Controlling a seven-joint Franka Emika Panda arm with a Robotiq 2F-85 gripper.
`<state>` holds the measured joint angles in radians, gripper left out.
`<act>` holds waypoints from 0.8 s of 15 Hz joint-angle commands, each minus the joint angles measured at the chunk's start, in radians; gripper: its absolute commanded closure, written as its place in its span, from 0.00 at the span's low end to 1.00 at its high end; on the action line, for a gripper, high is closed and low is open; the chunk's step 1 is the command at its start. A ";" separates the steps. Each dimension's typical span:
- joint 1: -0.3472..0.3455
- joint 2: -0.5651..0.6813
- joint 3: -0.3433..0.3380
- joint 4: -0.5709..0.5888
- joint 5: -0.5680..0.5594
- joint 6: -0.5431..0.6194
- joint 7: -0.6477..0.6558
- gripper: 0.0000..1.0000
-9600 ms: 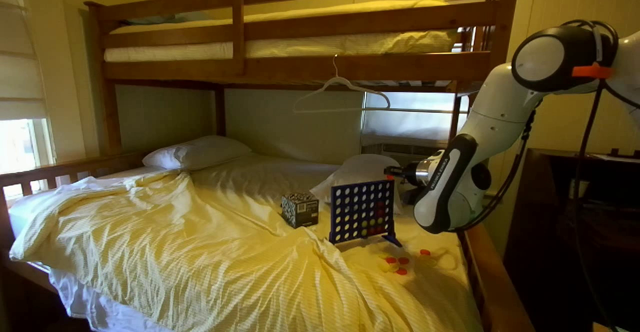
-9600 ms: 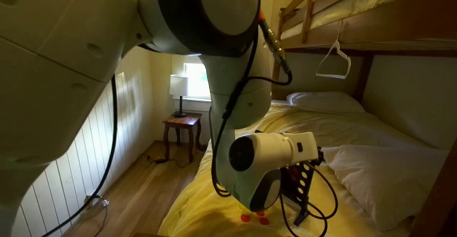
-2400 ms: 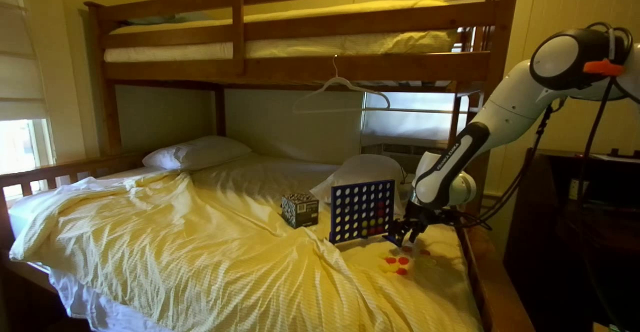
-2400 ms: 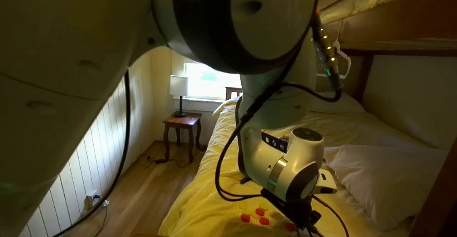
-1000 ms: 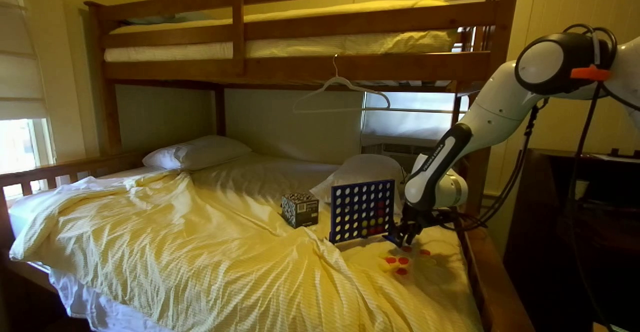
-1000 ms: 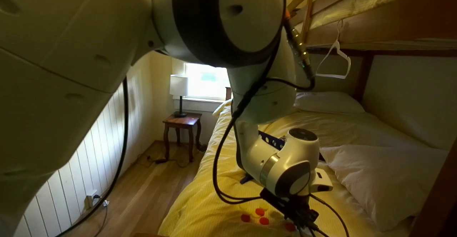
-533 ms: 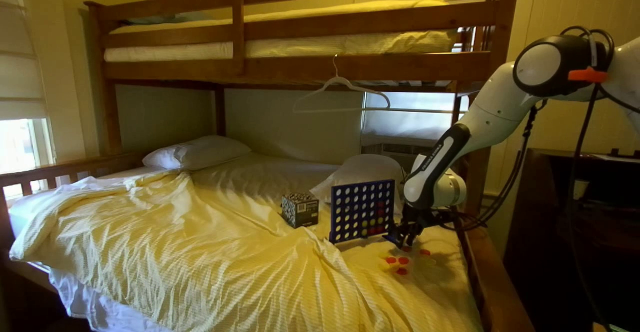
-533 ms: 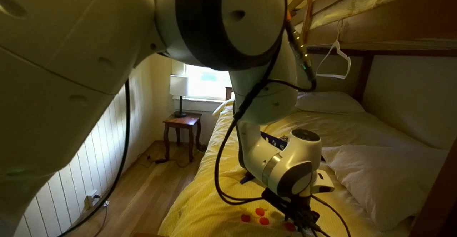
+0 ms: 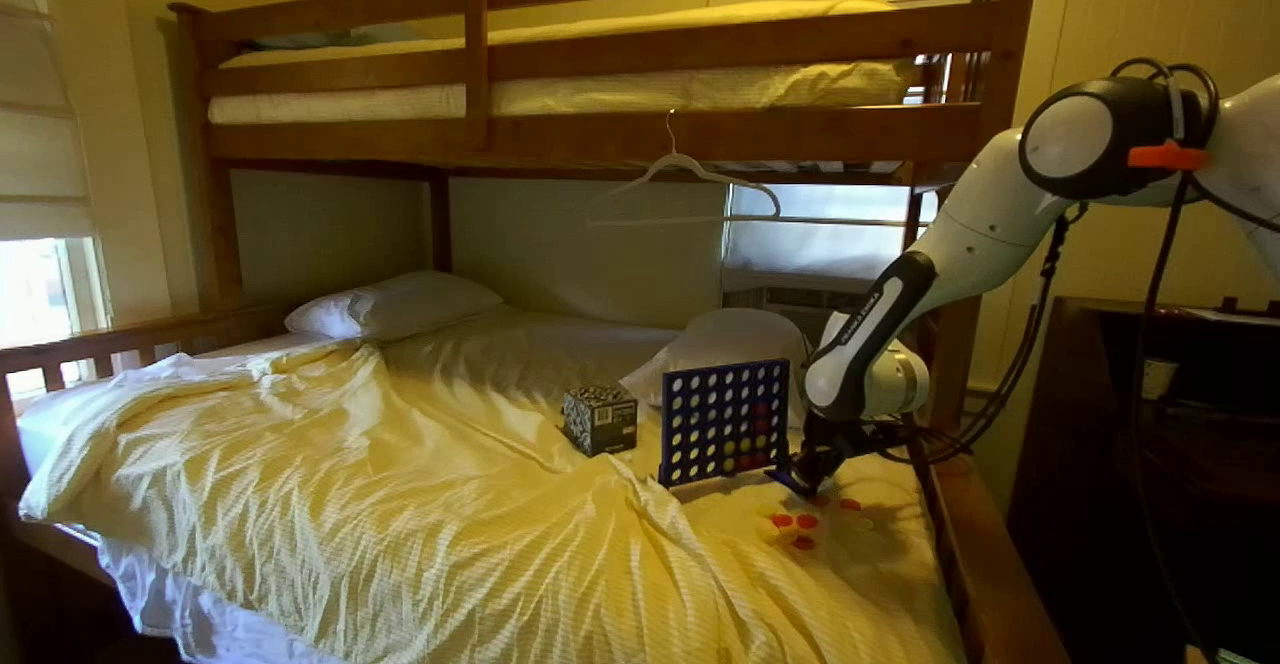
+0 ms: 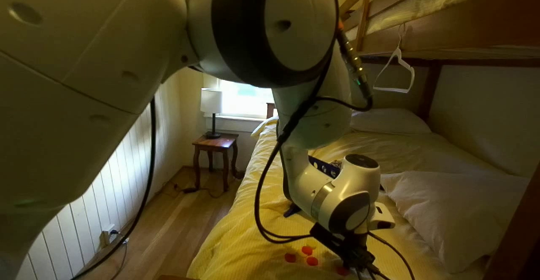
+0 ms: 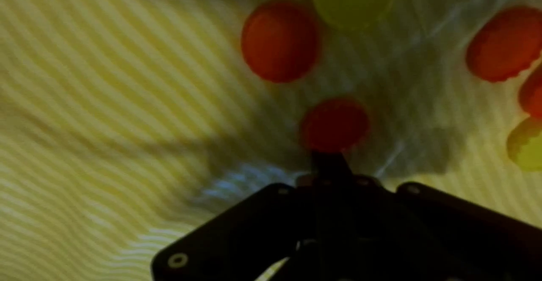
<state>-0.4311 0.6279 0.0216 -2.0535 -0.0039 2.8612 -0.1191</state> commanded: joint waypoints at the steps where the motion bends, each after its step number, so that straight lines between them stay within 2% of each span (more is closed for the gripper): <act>1: 0.025 0.015 -0.022 0.031 0.032 -0.031 -0.027 0.72; 8: 0.026 0.006 -0.023 0.025 0.029 -0.052 -0.040 0.24; 12: 0.029 0.003 -0.024 0.024 0.029 -0.068 -0.047 0.34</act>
<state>-0.4216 0.6281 0.0129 -2.0490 -0.0039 2.8316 -0.1328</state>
